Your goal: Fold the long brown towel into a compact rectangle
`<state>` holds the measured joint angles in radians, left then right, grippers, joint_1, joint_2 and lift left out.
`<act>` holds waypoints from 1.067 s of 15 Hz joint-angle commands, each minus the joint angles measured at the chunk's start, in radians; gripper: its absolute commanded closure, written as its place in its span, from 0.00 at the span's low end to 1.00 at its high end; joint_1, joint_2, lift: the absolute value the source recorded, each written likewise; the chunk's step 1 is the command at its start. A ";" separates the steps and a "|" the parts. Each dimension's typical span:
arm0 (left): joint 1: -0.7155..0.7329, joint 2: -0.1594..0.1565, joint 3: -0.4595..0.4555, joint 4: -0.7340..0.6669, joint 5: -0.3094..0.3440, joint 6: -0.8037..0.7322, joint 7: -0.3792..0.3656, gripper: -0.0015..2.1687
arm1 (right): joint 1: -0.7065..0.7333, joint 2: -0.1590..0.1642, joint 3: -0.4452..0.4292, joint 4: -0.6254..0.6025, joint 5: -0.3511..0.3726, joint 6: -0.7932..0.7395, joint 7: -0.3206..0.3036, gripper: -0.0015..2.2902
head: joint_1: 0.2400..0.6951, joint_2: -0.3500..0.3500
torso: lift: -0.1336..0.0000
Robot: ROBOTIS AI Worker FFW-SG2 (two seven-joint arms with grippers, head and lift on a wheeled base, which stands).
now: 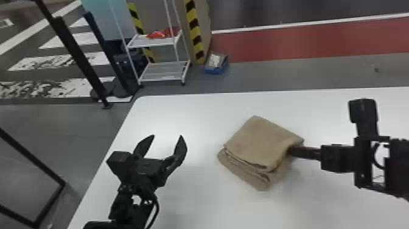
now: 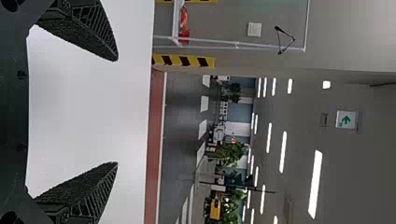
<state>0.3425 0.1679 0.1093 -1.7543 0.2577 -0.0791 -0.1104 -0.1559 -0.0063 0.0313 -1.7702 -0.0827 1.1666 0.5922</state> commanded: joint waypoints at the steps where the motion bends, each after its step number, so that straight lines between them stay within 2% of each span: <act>1: 0.000 -0.001 0.000 0.003 0.000 -0.001 0.000 0.04 | -0.057 0.007 0.021 0.087 0.001 -0.094 -0.018 0.88 | 1.00 0.86 | 0.06; 7: 0.004 -0.004 0.003 0.003 0.000 -0.001 0.000 0.04 | -0.157 0.007 0.070 0.330 -0.011 -0.376 -0.048 0.88 | 1.00 0.87 | 0.06; 11: 0.006 -0.005 0.003 0.001 -0.002 -0.001 0.000 0.04 | -0.182 0.007 0.081 0.388 -0.014 -0.459 -0.052 0.88 | 1.00 0.87 | 0.06; 13: 0.010 -0.005 0.006 -0.002 0.000 -0.007 0.000 0.04 | -0.145 0.007 0.070 0.354 -0.015 -0.477 -0.052 0.88 | 1.00 0.87 | 0.06; 14: 0.012 -0.005 0.009 -0.002 0.000 -0.014 0.000 0.04 | -0.093 0.007 0.055 0.285 -0.017 -0.529 -0.069 0.87 | 1.00 0.87 | 0.06; 15: 0.012 -0.004 0.012 -0.001 0.002 -0.020 0.000 0.04 | -0.013 0.007 0.056 0.192 -0.017 -0.640 -0.124 0.79 | 1.00 0.86 | 0.06; 16: 0.010 -0.004 0.013 0.003 0.002 -0.020 0.000 0.04 | 0.064 0.007 0.065 0.101 -0.014 -0.744 -0.172 0.60 | 1.00 0.86 | 0.06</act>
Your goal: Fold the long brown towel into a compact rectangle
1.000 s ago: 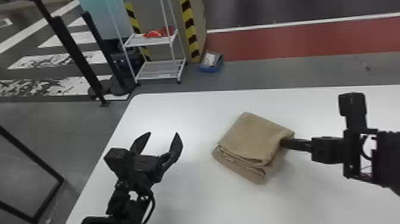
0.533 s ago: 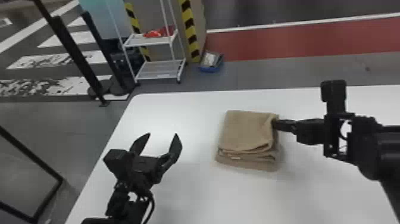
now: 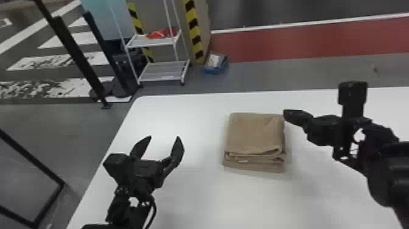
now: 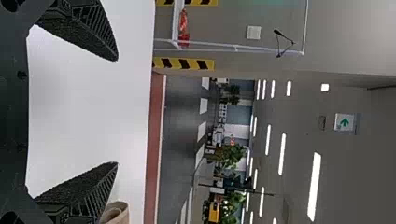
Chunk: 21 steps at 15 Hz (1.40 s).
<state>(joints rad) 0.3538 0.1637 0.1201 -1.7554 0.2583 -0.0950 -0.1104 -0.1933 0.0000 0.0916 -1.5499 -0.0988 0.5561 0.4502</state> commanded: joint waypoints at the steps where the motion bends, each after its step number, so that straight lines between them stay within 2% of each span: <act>1: -0.001 0.000 0.003 0.004 0.001 -0.007 0.000 0.04 | 0.172 0.001 0.007 -0.191 0.014 -0.182 -0.065 0.30 | 1.00 0.85 | 0.06; 2: -0.002 -0.001 0.001 0.004 0.001 -0.010 -0.005 0.04 | 0.222 0.001 0.007 -0.242 0.030 -0.192 -0.103 0.06 | 1.00 0.84 | 0.06; 3: -0.002 -0.003 0.001 0.008 0.001 -0.025 -0.011 0.04 | 0.275 0.001 0.010 -0.285 0.067 -0.222 -0.153 0.01 | 1.00 0.84 | 0.06; 7: 0.002 -0.003 0.003 0.030 0.001 -0.148 -0.058 0.04 | 0.449 0.001 0.007 -0.394 0.103 -0.370 -0.263 0.01 | 1.00 0.80 | 0.06; 11: 0.010 -0.006 0.001 0.024 -0.001 -0.148 -0.061 0.04 | 0.580 0.001 0.017 -0.431 0.099 -0.514 -0.344 0.02 | 1.00 0.77 | 0.06; 14: 0.030 -0.004 0.003 0.004 -0.002 -0.151 -0.052 0.04 | 0.652 0.001 0.008 -0.434 0.100 -0.597 -0.367 0.02 | 1.00 0.77 | 0.06; 21: 0.030 0.005 0.023 0.004 -0.007 -0.145 -0.051 0.04 | 0.678 0.001 0.000 -0.438 0.100 -0.594 -0.369 0.02 | 1.00 0.77 | 0.06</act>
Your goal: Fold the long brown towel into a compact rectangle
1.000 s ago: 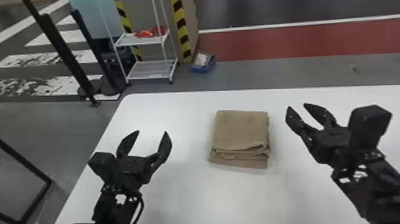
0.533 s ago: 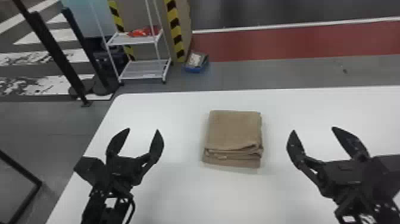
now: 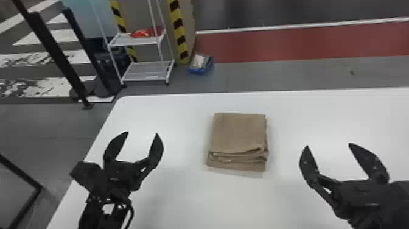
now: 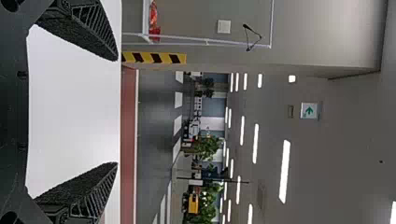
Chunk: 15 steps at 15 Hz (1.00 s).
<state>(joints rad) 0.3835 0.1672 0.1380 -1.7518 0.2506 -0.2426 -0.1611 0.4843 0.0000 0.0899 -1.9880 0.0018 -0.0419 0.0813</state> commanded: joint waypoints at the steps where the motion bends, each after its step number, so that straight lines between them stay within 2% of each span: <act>1: 0.000 0.003 0.008 -0.002 0.001 0.006 0.000 0.04 | 0.000 0.001 0.002 -0.003 0.000 0.011 0.000 0.03 | 1.00 0.77 | 0.06; 15: -0.005 0.009 0.011 -0.008 0.002 0.027 0.005 0.04 | -0.001 0.001 0.007 -0.005 0.001 0.017 -0.002 0.03 | 1.00 0.79 | 0.06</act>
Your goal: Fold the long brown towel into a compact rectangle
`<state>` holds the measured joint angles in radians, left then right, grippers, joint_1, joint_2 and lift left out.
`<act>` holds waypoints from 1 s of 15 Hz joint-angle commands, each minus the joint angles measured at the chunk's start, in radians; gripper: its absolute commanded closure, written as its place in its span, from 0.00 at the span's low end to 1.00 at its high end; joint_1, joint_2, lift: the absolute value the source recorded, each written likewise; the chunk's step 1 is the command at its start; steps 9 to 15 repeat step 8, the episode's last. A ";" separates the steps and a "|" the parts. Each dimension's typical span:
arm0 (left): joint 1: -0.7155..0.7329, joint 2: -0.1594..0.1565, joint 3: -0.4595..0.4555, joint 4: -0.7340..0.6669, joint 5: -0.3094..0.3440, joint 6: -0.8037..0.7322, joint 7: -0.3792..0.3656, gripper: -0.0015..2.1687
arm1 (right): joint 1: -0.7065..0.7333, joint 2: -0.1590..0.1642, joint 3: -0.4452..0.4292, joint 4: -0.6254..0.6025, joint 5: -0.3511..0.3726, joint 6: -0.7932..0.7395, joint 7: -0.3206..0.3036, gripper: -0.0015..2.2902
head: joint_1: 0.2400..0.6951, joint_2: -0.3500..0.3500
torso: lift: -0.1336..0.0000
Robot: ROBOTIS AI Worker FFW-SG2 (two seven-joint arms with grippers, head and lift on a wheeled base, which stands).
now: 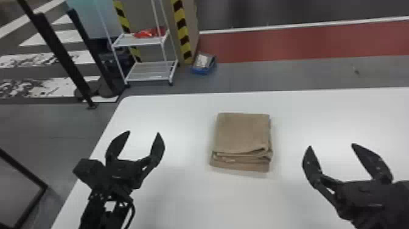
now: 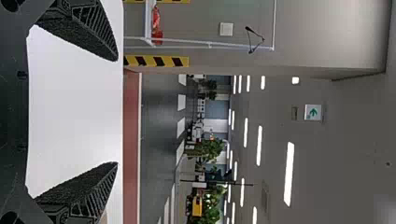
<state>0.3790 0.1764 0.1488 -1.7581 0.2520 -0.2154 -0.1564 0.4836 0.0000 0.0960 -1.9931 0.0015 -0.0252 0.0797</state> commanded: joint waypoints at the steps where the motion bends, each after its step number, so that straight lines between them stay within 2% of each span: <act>1: 0.001 0.000 0.002 -0.004 0.001 0.000 0.001 0.04 | 0.001 0.001 0.002 0.000 0.000 0.000 0.000 0.03 | 1.00 0.79 | 0.06; 15: 0.009 -0.005 0.011 -0.009 0.004 0.000 0.005 0.04 | 0.017 0.001 0.010 0.000 0.008 -0.028 0.000 0.03 | 1.00 0.81 | 0.06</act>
